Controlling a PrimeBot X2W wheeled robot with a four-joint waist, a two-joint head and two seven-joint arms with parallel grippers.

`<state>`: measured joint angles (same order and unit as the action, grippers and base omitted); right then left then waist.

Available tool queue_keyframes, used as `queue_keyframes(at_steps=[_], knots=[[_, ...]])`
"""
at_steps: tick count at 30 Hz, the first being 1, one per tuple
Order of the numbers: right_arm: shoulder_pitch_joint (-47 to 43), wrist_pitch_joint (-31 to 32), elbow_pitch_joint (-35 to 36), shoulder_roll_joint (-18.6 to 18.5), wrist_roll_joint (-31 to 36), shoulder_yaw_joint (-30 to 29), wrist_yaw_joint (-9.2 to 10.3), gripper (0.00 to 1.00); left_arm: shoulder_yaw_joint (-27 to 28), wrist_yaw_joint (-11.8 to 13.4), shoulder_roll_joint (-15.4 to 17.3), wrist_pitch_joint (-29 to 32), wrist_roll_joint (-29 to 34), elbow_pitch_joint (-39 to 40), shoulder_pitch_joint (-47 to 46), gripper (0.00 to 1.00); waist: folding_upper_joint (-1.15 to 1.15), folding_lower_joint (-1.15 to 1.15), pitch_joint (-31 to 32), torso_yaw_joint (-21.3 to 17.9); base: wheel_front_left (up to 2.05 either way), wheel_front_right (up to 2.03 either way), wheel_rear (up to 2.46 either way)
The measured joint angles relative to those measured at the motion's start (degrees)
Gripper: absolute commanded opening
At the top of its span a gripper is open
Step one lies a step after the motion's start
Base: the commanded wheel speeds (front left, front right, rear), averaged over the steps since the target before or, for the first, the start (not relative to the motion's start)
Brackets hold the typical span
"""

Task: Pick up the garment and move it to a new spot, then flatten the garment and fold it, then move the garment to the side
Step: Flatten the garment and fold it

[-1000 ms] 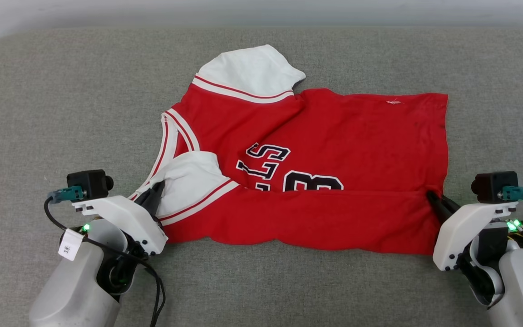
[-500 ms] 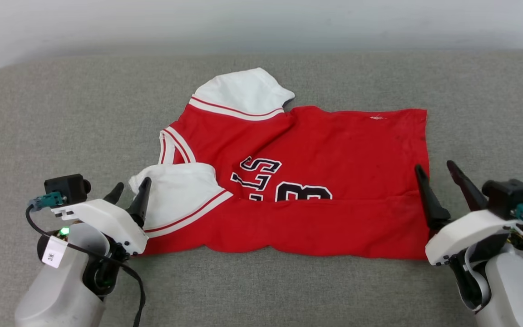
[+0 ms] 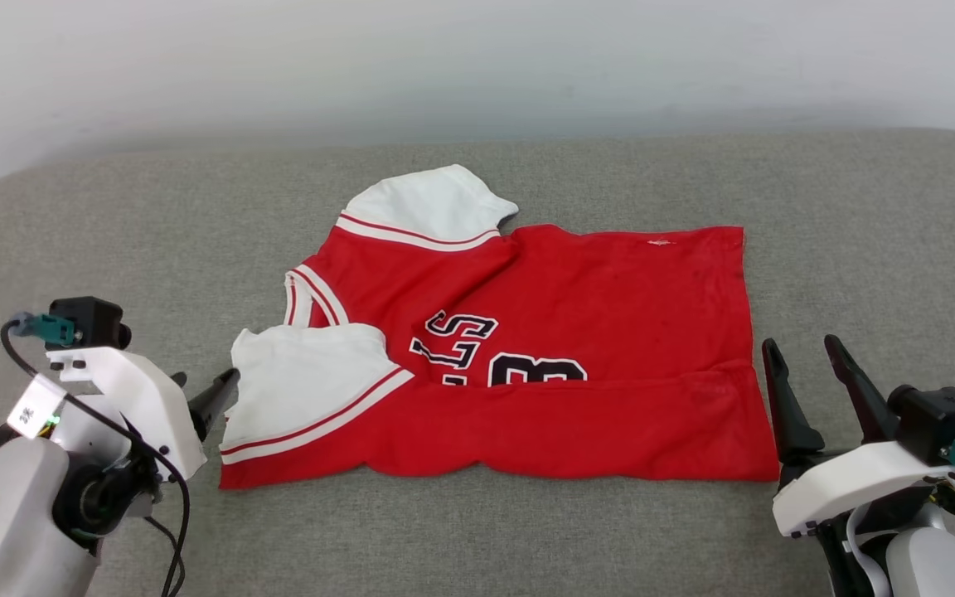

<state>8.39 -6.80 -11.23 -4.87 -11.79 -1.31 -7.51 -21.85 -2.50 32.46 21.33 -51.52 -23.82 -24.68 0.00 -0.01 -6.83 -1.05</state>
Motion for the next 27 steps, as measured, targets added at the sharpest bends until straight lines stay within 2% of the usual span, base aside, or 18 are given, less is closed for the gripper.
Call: queue_keyframes(at_steps=[6,13,15,16,17,19,24,27], knots=[[-0.46,1.67,2.75,1.15,-0.22,0.69,0.00,1.00,-0.45,3.28,3.77,13.00,-3.98,5.97,1.54,1.00,0.00,0.00,-1.42,-1.21,0.00,0.00,0.00],[1.07,2.08,2.25,1.64,-2.26,1.11,0.01,1.00,-1.58,6.61,4.50,18.24,-5.39,5.55,4.20,1.00,0.00,0.00,-5.55,-4.30,0.00,0.00,0.00],[1.29,2.07,1.64,1.74,-2.69,0.98,0.01,1.00,-1.62,6.60,4.36,19.03,-5.91,5.05,4.19,1.00,0.00,0.00,-6.35,-4.88,0.00,0.00,0.00],[1.29,2.11,1.26,1.76,-2.94,0.79,0.01,1.00,-1.64,6.55,4.38,19.44,-6.30,4.90,4.18,0.78,0.00,0.00,-6.65,-5.12,0.00,0.00,0.00],[1.33,2.37,0.90,1.76,-3.13,0.59,0.01,1.00,-1.60,6.43,4.36,19.81,-6.68,4.70,4.16,0.35,0.00,-0.01,-6.90,-5.31,0.00,0.00,0.00],[1.64,2.79,0.40,1.79,-3.55,0.01,0.01,1.00,-1.45,5.89,4.26,19.85,-7.25,4.23,4.09,0.00,0.00,-0.01,-7.21,-5.55,0.00,0.00,0.00],[2.73,6.59,-0.21,0.83,-4.71,-1.90,0.01,1.00,-2.04,4.31,3.12,17.79,-6.44,3.96,3.99,0.00,0.00,0.00,-6.86,-5.38,0.00,0.00,0.00],[3.18,12.59,-0.91,-0.74,-5.81,-2.07,0.01,1.00,-2.31,3.96,3.28,16.04,-5.16,4.39,3.97,0.00,0.00,0.01,-6.20,-4.99,0.00,0.00,0.00]])
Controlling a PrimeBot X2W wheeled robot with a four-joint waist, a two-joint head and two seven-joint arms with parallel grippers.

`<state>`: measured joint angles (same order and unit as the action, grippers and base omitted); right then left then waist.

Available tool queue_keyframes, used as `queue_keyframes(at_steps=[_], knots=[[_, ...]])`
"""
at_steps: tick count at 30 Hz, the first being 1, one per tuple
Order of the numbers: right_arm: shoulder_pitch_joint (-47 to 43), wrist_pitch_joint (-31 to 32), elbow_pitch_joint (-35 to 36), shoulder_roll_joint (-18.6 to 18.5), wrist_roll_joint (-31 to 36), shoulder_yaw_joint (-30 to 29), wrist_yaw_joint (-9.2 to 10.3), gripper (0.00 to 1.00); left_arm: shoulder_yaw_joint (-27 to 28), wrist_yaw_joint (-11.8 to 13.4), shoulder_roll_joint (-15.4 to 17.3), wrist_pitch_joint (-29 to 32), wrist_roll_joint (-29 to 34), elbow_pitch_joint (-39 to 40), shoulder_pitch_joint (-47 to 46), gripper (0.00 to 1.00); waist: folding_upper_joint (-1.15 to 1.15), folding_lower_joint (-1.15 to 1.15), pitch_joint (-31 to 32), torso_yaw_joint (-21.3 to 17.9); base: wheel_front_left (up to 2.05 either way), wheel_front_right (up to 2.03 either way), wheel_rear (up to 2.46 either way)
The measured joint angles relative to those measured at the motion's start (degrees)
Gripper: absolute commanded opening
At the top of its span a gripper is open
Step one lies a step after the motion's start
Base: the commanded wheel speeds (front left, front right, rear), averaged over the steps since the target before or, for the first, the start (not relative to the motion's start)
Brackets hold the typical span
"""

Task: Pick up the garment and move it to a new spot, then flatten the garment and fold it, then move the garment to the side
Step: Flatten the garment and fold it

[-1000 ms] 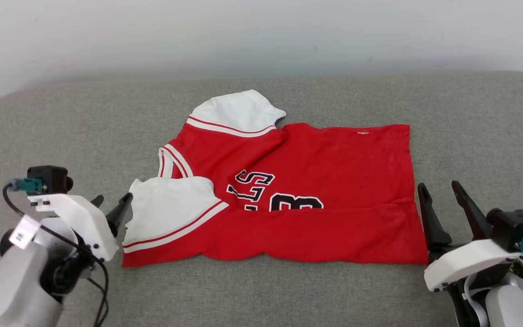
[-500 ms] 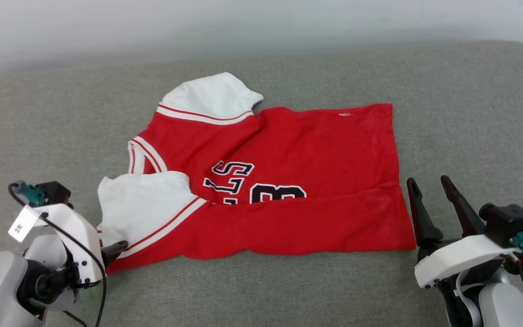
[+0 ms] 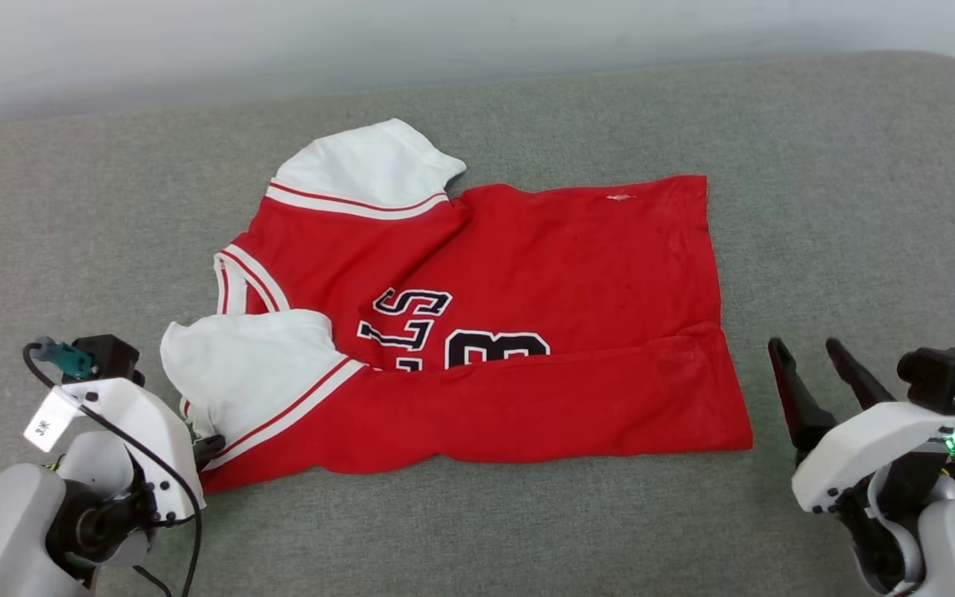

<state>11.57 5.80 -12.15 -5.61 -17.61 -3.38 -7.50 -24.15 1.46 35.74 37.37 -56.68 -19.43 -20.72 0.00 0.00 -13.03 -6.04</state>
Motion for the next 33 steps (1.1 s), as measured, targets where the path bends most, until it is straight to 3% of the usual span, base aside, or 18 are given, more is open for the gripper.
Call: queue_keyframes(at_steps=[9,20,21,23,33], knots=[[1.84,25.39,0.58,-5.38,-4.37,3.64,0.00,1.00,-0.10,1.11,0.71,-2.76,2.67,7.02,-0.49,0.00,0.00,0.00,0.70,2.03,0.00,0.00,0.00],[7.96,33.12,-6.23,-6.84,-7.73,10.66,0.00,1.00,-0.19,2.33,0.64,-3.19,3.21,11.77,-0.80,0.00,0.00,0.00,-2.17,3.98,0.00,0.00,0.00],[8.44,33.38,-7.05,-6.91,-8.22,11.06,0.01,0.54,-0.16,2.33,0.51,-3.28,3.13,11.85,-0.80,0.00,0.00,0.00,-2.32,4.16,0.00,0.00,0.00],[9.11,33.49,-8.08,-7.06,-8.95,11.57,0.02,0.00,-0.12,2.31,0.33,-3.81,3.07,12.01,-0.75,0.00,0.00,0.00,-2.53,4.44,0.00,0.00,0.00],[10.43,30.86,-7.73,-8.65,-10.67,14.02,-0.01,0.00,1.15,2.13,1.03,-7.39,2.99,13.74,2.16,0.00,0.00,0.01,-0.29,4.12,0.00,0.00,0.00]])
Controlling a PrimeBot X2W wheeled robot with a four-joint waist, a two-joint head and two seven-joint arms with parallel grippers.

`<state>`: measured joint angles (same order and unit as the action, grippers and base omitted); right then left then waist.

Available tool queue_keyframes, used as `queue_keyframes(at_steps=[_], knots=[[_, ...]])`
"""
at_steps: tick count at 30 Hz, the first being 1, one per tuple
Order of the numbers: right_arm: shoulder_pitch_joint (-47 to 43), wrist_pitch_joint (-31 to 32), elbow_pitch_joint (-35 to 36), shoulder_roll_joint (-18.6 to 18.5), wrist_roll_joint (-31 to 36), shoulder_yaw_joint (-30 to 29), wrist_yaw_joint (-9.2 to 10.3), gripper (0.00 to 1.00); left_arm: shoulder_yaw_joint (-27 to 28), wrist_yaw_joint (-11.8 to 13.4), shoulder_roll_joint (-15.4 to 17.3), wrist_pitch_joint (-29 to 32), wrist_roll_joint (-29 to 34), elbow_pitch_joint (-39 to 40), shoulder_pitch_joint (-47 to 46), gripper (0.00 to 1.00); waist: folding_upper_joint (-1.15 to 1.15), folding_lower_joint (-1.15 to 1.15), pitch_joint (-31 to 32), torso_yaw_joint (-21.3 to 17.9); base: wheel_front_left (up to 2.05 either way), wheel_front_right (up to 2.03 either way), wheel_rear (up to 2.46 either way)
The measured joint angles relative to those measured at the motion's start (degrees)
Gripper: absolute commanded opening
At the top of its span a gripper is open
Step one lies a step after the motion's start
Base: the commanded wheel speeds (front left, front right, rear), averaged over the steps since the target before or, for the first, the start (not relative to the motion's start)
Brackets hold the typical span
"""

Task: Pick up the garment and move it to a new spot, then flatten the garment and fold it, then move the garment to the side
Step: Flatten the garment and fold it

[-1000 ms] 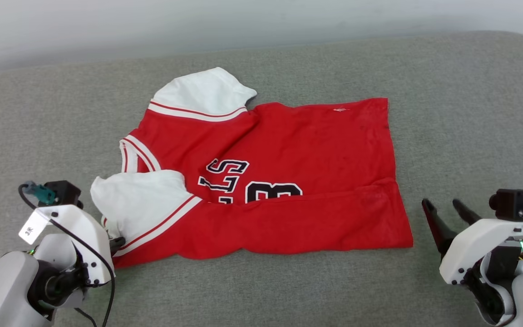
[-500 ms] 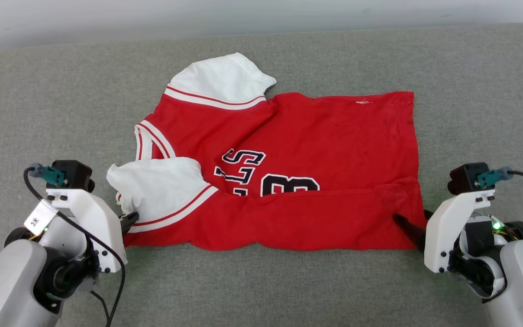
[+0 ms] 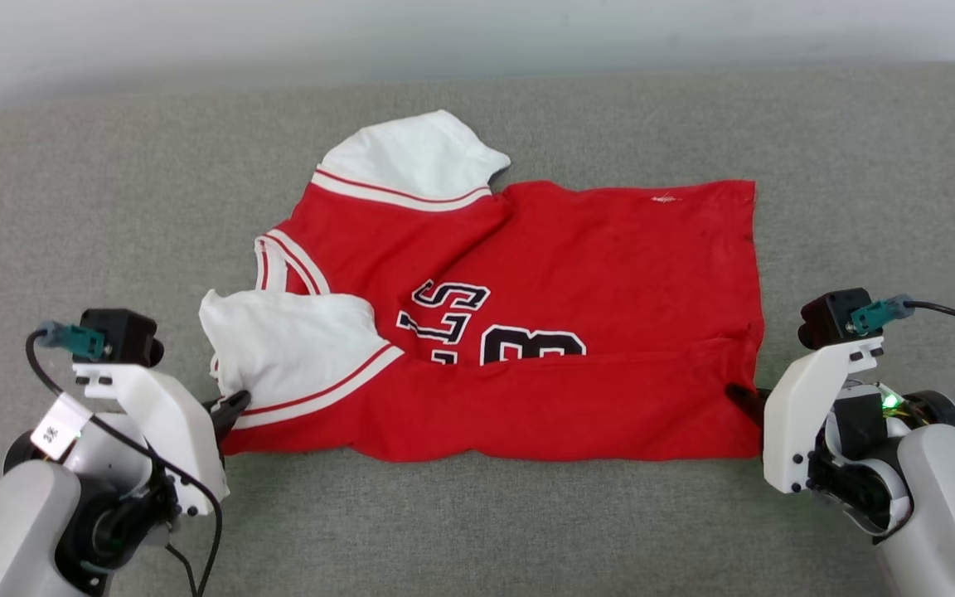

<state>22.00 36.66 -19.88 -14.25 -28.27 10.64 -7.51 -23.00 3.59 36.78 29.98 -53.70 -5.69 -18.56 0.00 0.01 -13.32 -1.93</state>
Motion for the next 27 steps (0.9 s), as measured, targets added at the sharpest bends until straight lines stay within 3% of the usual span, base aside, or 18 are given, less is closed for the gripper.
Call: queue_keyframes(at_steps=[7,15,22,27], knots=[[-3.19,0.77,3.86,-2.04,-0.57,1.05,0.00,0.00,0.67,1.58,0.81,-1.45,-0.47,3.48,5.77,0.00,0.00,0.00,4.97,-0.38,0.00,0.00,0.00],[-9.92,4.08,9.95,-3.72,-1.46,0.29,0.00,0.00,1.56,5.68,2.53,-2.44,-1.14,9.09,15.08,0.00,0.00,-0.01,11.10,0.14,0.00,0.00,0.00],[-18.60,6.16,13.27,-1.94,-1.46,-2.76,0.00,0.00,2.68,8.96,2.09,-3.54,-3.90,10.59,24.22,0.00,0.00,-0.01,13.63,1.37,0.00,0.00,0.00],[-22.64,4.80,11.35,0.02,0.60,-4.75,0.00,0.00,2.41,8.96,0.36,-5.06,-4.64,7.68,26.27,0.00,0.00,-0.01,13.45,1.71,0.00,0.00,0.00]])
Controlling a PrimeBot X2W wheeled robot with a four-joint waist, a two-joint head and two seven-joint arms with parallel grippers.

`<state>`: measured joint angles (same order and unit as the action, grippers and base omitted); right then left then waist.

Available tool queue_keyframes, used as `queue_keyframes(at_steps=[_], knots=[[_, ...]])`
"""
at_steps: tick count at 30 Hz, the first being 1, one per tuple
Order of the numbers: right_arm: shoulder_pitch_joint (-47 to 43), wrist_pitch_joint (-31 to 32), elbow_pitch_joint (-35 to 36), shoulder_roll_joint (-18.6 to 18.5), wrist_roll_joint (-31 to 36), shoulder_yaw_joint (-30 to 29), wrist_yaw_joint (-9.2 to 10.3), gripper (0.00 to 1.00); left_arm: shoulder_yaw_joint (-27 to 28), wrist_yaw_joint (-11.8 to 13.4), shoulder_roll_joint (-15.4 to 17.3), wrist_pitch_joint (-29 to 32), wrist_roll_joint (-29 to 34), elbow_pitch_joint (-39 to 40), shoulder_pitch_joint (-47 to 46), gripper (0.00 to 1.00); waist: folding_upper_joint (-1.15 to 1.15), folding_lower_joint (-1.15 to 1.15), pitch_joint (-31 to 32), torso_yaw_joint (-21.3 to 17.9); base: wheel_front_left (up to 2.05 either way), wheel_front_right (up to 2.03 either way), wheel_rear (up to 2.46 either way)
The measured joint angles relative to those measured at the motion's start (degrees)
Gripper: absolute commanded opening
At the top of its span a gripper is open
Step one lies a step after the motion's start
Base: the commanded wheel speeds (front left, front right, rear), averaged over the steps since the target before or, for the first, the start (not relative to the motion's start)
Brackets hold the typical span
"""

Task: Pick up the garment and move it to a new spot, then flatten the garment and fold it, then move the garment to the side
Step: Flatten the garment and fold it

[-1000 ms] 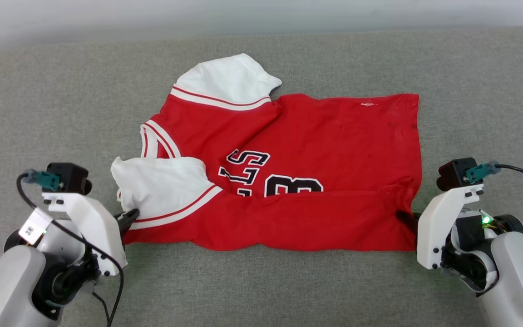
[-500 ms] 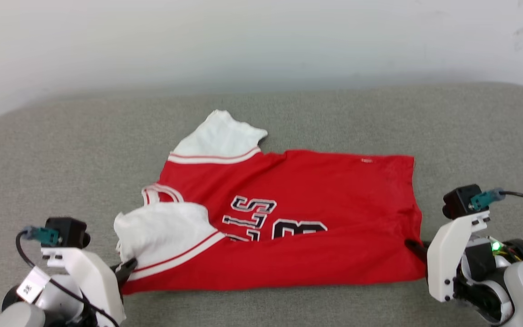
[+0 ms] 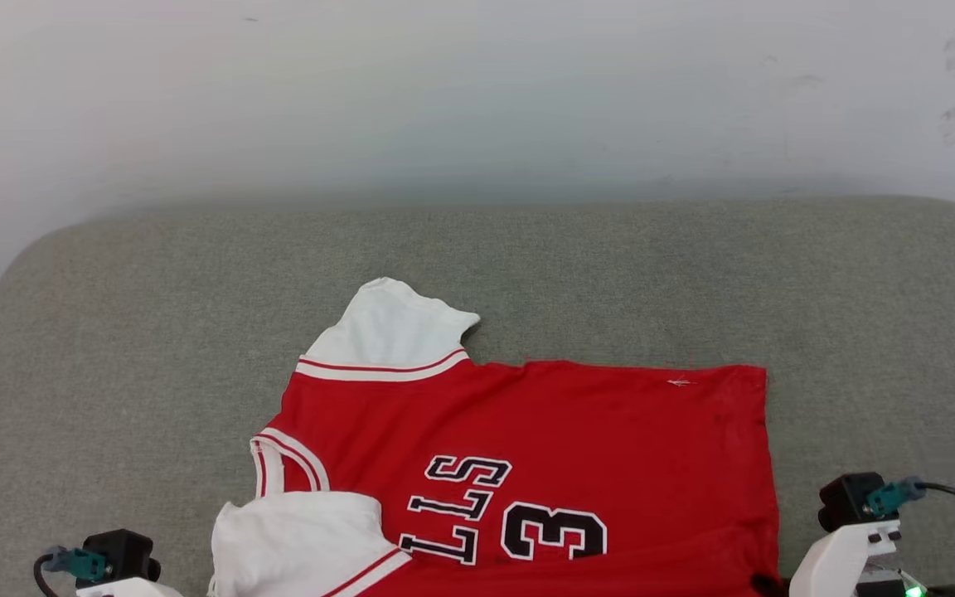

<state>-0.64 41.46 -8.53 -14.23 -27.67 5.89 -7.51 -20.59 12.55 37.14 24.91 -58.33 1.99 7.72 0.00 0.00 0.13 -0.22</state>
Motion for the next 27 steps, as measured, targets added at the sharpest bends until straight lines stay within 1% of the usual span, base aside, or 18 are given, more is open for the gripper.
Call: queue_keyframes(at_steps=[3,4,5,6,7,9,10,11,16,20,23,25,27], knots=[[-1.29,-2.32,-1.86,1.31,0.92,-0.38,0.00,0.00,-0.37,-1.10,-1.00,-1.26,0.11,-2.65,-0.19,0.00,0.00,0.00,-0.28,-0.01,0.00,0.00,0.00],[-1.52,-3.09,-2.55,1.64,1.20,-0.34,0.00,0.05,-0.66,-1.63,-1.49,-1.42,0.08,-3.74,-0.44,0.00,0.00,0.00,-0.38,-0.02,0.00,0.00,0.00],[-1.70,-3.87,-3.23,1.88,1.21,-0.38,0.00,0.27,-0.97,-2.03,-1.93,-1.63,0.10,-4.64,-0.76,0.00,0.00,0.00,-0.48,-0.03,0.00,0.00,0.00],[-1.80,-4.70,-3.72,2.14,1.20,-0.42,0.00,0.53,-1.07,-2.44,-2.33,-1.91,0.05,-5.52,-1.18,0.05,0.00,0.00,-0.55,-0.07,0.00,0.00,0.00],[-1.87,-5.76,-4.04,2.50,1.08,-0.34,0.01,1.00,-1.08,-2.81,-2.79,-2.14,-0.05,-6.23,-1.65,0.15,0.00,0.00,-0.64,-0.14,0.00,0.00,0.00],[-1.90,-7.97,-4.38,3.10,0.91,0.07,0.00,1.00,-1.09,-3.00,-3.55,-3.43,0.25,-7.56,-2.58,0.54,0.00,0.00,-0.76,-0.31,0.00,0.00,0.00],[-1.91,-9.54,-4.37,3.35,0.80,0.03,0.01,1.00,-1.14,-3.36,-3.68,-3.64,0.27,-8.05,-2.98,0.81,0.00,0.00,-0.78,-0.37,0.00,0.00,0.00],[-1.92,-11.14,-4.27,3.46,0.76,0.14,0.01,1.00,-1.19,-3.57,-3.83,-4.23,0.55,-8.37,-3.31,1.00,0.00,0.00,-0.76,-0.43,0.00,0.00,0.00],[-1.90,-22.27,-2.54,4.36,2.70,-1.31,0.01,1.00,-0.67,-3.80,-4.03,-8.18,3.07,-8.75,-5.09,1.00,0.00,0.00,-0.39,-0.65,0.00,0.00,0.00],[-1.66,-30.58,-0.69,6.14,6.02,-3.24,0.01,1.00,0.98,-2.81,-4.94,-13.32,5.24,-7.76,-7.12,1.00,0.00,0.00,-0.21,-0.82,0.00,0.00,0.00],[-1.37,-34.40,0.78,7.28,8.21,-4.26,0.01,1.00,1.20,-2.45,-5.49,-16.72,7.32,-6.93,-8.76,1.00,0.00,0.00,-0.58,-1.10,0.00,0.00,0.00],[-0.60,-36.38,2.04,7.92,9.73,-4.80,0.01,1.00,1.33,-1.90,-5.65,-19.37,9.56,-6.24,-10.21,1.00,0.00,0.00,-1.18,-1.43,0.00,0.00,0.00],[0.51,-37.91,3.77,8.46,11.18,-5.78,0.01,1.00,1.51,-1.89,-5.82,-21.78,11.22,-5.46,-12.29,1.00,0.00,0.00,-2.09,-1.79,0.00,0.00,0.00]])
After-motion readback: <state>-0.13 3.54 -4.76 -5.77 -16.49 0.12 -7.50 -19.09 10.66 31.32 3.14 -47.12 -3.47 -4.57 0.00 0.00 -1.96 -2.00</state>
